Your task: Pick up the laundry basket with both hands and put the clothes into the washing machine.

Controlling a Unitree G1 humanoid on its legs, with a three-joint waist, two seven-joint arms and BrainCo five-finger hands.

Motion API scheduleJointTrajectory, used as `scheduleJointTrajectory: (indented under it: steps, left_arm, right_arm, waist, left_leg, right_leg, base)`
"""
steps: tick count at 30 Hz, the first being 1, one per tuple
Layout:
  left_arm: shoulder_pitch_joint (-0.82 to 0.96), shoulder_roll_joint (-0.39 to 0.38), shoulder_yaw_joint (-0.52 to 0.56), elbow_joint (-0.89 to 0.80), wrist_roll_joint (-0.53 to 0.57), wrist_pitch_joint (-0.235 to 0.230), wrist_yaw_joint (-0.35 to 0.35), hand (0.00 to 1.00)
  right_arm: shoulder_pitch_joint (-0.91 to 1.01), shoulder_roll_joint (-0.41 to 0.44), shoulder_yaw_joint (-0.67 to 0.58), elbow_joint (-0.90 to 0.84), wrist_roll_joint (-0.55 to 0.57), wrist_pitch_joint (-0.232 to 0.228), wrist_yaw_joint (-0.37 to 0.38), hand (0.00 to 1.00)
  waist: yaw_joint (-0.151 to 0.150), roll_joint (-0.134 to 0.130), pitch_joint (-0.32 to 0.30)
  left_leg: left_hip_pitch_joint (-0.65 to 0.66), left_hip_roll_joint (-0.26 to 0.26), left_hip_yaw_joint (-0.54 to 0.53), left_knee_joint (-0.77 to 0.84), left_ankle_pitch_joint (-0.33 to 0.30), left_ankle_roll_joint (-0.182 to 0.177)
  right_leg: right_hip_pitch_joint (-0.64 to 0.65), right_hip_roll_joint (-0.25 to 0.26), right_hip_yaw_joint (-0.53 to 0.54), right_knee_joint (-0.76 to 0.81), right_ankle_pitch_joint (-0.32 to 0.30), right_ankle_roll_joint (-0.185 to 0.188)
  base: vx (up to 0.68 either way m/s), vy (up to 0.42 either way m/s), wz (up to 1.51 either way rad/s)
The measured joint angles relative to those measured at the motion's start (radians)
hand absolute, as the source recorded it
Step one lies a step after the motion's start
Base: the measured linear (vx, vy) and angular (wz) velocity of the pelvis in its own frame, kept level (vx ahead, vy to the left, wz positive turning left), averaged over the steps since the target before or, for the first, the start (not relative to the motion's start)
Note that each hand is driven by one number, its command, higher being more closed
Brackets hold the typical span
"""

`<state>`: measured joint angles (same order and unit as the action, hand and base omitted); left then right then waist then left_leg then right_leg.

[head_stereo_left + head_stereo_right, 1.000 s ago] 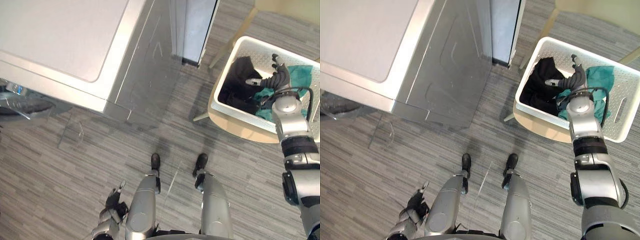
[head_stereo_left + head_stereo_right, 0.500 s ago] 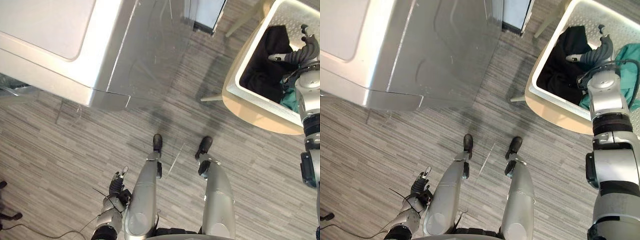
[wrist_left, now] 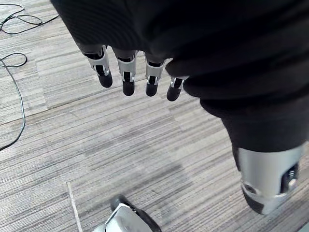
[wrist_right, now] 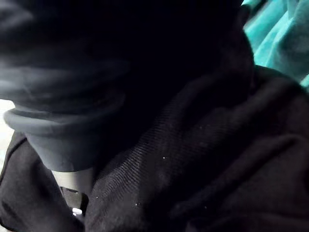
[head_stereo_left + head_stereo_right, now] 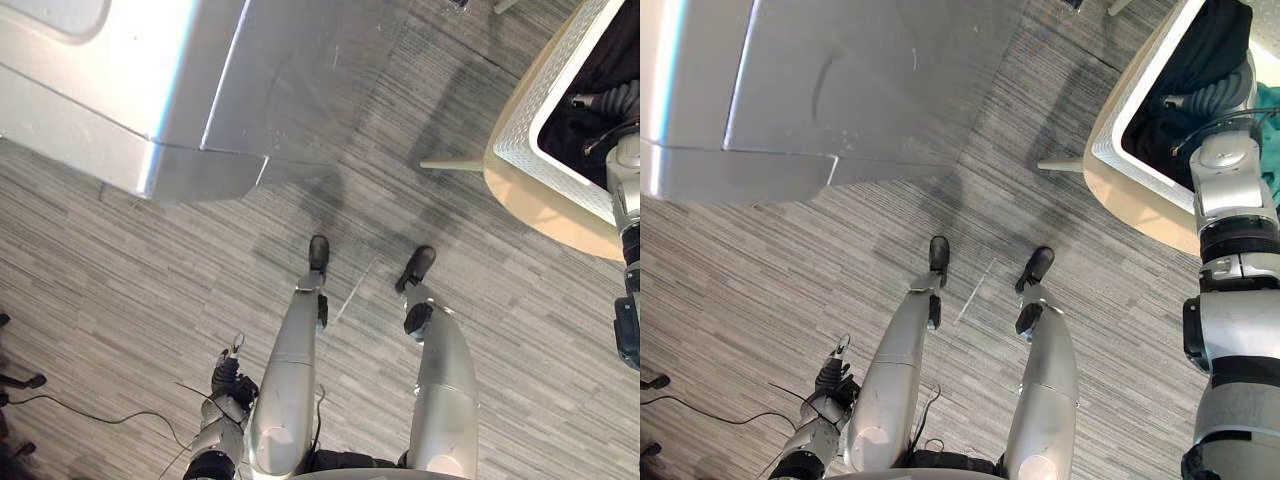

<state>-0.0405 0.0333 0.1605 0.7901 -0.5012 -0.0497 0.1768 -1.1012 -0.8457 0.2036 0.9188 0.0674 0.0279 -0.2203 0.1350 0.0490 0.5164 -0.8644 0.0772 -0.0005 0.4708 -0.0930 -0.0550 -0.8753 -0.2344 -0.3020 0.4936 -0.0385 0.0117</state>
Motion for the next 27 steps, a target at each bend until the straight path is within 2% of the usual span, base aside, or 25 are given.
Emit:
scheduleJointTrajectory:
  steps: [7, 13, 16, 19, 21, 27]
  left_arm:
    - [-0.003, -0.001, -0.001, 0.004, 0.000, 0.002, 0.001, 0.00]
    - [-0.002, -0.002, -0.001, 0.006, 0.000, 0.004, 0.005, 0.00]
    - [-0.002, -0.001, 0.001, 0.018, 0.000, 0.005, 0.010, 0.00]
    - [-0.001, 0.001, 0.008, 0.041, 0.000, 0.008, 0.022, 0.00]
    - [0.006, 0.009, 0.010, 0.049, 0.000, 0.014, 0.023, 0.00]
    - [0.018, 0.017, 0.049, 0.097, 0.001, 0.036, 0.024, 0.00]
  right_arm:
    - [0.070, 0.016, -0.029, 0.008, -0.044, -0.011, -0.002, 1.00]
    - [0.157, 0.043, -0.030, 0.040, -0.039, 0.026, 0.001, 1.00]
    - [0.170, 0.046, -0.052, 0.039, -0.038, 0.042, -0.005, 1.00]
    - [0.193, 0.055, -0.126, 0.034, -0.022, 0.050, -0.033, 1.00]
    - [0.204, 0.067, -0.174, 0.015, 0.015, 0.062, -0.051, 1.00]
    - [0.218, 0.124, -0.307, -0.197, 0.060, 0.061, -0.100, 1.00]
  waist:
    - [0.007, -0.001, -0.001]
    - [0.005, -0.007, -0.004]
    - [-0.007, -0.008, -0.005]
    - [-0.012, -0.017, -0.011]
    - [-0.013, -0.034, -0.023]
    - [-0.042, -0.057, -0.047]
  left_leg:
    - [0.031, 0.006, -0.010, -0.001, 0.005, -0.005]
    - [0.114, -0.002, -0.024, -0.019, 0.008, -0.008]
    - [0.143, -0.008, -0.024, -0.023, 0.011, -0.004]
    - [0.193, -0.013, -0.024, -0.046, 0.020, -0.002]
    - [0.233, -0.015, -0.023, -0.070, 0.030, -0.005]
    - [0.353, -0.015, -0.023, -0.113, 0.037, -0.011]
  right_leg:
    - [0.031, 0.003, -0.011, 0.007, 0.001, -0.001]
    - [0.120, 0.001, -0.032, 0.006, -0.008, -0.001]
    - [0.153, -0.006, -0.038, 0.006, -0.010, 0.001]
    - [0.201, -0.011, -0.044, -0.006, -0.009, 0.001]
    - [0.232, -0.012, -0.047, -0.011, -0.010, 0.002]
    - [0.339, -0.014, -0.051, -0.024, -0.021, 0.011]
  base:
    - [0.02, -0.006, 0.01]
    - [0.05, -0.018, 0.10]
    - [0.03, -0.001, 0.08]
    - [0.03, 0.006, 0.07]
    - [0.05, -0.015, 0.04]
    - [0.01, -0.004, 0.00]
